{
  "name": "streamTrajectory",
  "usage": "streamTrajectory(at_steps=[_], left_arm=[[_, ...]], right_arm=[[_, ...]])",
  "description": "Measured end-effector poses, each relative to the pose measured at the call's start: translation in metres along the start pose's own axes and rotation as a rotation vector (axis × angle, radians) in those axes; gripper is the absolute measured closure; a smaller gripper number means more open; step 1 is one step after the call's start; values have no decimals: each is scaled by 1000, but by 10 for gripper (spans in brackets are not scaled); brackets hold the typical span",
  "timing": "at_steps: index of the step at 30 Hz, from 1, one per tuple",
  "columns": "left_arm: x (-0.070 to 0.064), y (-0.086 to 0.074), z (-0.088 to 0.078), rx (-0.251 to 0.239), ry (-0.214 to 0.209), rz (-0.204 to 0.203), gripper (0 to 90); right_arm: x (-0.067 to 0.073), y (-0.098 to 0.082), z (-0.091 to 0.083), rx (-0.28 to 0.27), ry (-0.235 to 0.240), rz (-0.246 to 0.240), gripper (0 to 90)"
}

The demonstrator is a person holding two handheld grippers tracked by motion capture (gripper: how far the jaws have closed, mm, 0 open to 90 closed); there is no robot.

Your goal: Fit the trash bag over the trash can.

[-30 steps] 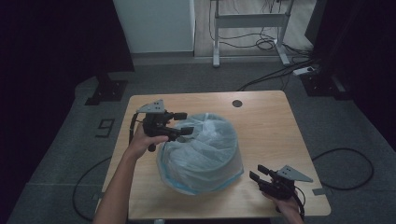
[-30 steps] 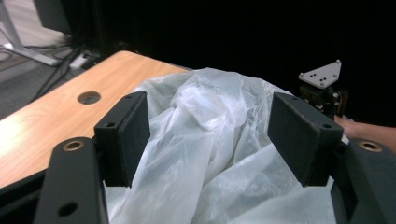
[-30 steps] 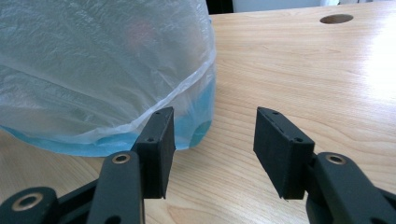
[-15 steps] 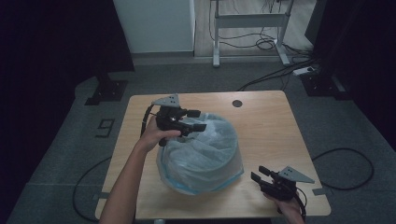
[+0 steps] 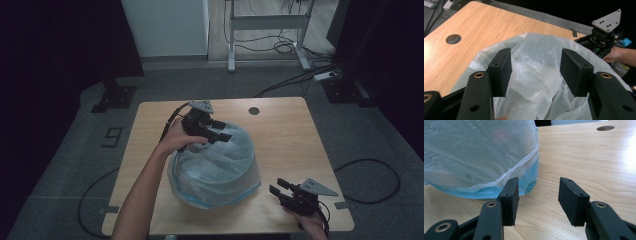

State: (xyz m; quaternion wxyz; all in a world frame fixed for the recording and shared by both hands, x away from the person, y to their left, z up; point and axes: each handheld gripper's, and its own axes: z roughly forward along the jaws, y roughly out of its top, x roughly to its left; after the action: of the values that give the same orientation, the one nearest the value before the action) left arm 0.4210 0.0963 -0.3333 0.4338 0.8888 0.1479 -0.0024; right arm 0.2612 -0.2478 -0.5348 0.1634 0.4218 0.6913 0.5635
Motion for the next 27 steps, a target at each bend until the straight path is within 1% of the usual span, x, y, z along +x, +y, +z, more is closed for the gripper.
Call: streamTrajectory(at_steps=[6,11,14,15,16,17,21,24,27], left_arm=[[-4,3,0,0,-16,16,421],[-3,0,5,23,-12,16,415],[-1,-1,13,56,-25,15,412],[0,0,16,75,-27,17,412],[0,0,16,75,-27,17,412],[1,0,22,124,-24,19,410],[2,1,35,217,-19,11,405],[1,1,43,264,-4,17,402],[1,1,51,307,26,21,396]], right_arm=[[0,0,0,-3,1,-3,500],[2,0,0,0,3,-3,500],[2,0,2,1,3,-3,500],[2,0,2,2,4,-2,500],[2,0,2,2,4,-1,500],[2,0,2,3,6,-2,500],[2,0,1,2,7,-4,500],[1,0,1,3,5,0,500],[1,0,1,4,4,-2,500]])
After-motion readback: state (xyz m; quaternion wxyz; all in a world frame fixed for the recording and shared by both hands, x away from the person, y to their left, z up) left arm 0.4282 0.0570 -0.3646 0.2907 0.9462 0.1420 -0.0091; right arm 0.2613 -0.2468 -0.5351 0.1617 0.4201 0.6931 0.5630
